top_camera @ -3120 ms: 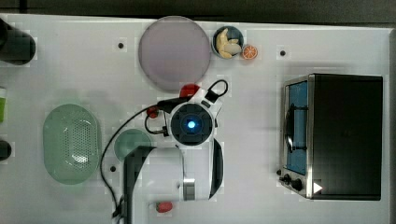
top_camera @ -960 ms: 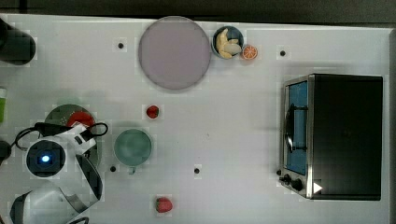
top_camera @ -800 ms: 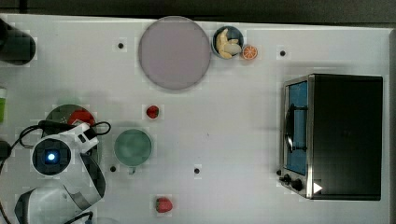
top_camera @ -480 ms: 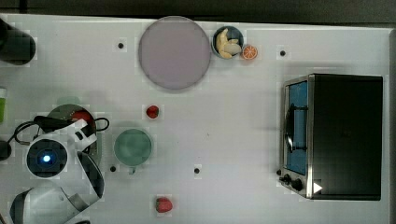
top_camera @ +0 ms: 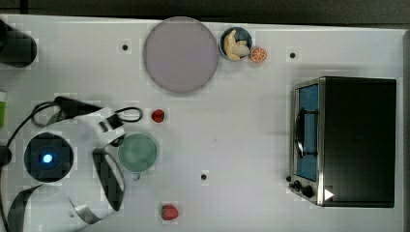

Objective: Pick Ketchup from the table and place it in strainer.

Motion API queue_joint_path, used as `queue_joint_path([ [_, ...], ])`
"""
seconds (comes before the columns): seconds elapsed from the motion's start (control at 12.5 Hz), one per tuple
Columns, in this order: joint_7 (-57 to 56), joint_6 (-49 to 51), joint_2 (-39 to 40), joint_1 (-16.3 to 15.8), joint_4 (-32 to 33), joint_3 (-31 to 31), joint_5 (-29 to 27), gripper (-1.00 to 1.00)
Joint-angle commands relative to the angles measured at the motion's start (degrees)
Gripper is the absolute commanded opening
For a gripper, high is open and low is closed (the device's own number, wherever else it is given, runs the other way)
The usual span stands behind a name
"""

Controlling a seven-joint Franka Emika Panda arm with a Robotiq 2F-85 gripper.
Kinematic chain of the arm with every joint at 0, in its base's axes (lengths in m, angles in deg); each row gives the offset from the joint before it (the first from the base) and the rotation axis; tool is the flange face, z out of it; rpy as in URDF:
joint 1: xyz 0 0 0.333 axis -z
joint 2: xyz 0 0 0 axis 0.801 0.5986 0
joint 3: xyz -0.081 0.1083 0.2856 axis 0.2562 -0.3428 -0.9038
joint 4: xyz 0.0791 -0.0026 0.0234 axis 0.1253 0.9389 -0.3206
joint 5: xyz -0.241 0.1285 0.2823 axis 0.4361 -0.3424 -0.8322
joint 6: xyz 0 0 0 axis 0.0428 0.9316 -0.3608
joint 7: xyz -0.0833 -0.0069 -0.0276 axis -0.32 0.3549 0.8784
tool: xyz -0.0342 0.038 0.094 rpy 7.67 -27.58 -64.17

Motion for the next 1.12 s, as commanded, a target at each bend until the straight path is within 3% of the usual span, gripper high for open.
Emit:
queue_joint_path([
  [0.08,3.34,9.27,-6.39,6.46,-3.76,6.88,-0.34,1.0],
  [0.48,3.1,33.79,-14.88,7.0,-13.29,19.17,-3.28,1.0],
  [0.72,2.67,46.65,-15.54,7.03,-19.95,22.83,-2.98,1.0],
  [1.12,2.83,51.74,-15.05,7.03,-23.76,22.95,-2.97,1.0],
])
